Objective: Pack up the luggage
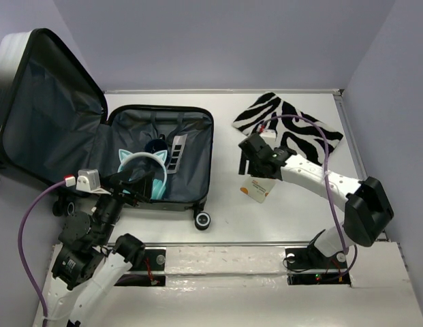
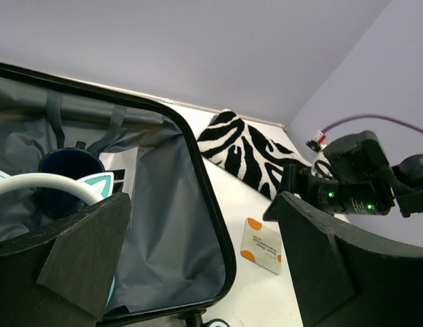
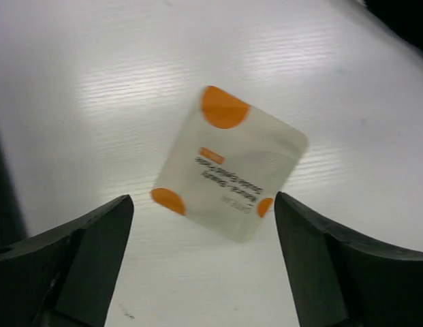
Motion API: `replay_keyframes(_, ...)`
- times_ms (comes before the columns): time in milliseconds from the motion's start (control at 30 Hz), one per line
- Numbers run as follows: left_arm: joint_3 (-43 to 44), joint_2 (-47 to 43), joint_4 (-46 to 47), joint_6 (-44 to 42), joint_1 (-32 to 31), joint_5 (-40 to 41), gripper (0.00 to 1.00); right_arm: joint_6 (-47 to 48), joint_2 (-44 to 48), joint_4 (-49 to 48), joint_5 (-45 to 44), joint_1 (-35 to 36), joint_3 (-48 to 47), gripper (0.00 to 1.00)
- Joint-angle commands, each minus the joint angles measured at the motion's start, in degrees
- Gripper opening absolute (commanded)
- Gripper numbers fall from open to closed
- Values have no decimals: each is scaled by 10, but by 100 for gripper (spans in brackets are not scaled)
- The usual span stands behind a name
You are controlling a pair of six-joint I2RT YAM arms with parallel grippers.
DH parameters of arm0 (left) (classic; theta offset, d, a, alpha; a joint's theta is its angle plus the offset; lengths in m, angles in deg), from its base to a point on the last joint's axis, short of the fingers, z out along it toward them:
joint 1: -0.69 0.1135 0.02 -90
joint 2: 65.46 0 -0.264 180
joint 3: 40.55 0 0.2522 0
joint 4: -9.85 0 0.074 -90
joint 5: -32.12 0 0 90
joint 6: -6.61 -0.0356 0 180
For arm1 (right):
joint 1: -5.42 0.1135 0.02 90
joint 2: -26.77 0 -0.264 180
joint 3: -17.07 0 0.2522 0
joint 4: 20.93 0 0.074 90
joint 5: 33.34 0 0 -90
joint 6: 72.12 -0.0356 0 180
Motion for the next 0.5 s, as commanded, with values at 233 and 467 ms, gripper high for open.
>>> replay_keyframes(233, 7, 13, 24, 1, 2, 4, 99, 33, -56, -63, 49, -85, 103, 100)
replay_keyframes(467, 8, 19, 25, 0, 3, 1, 99, 42, -110, -140, 115, -97, 136, 100)
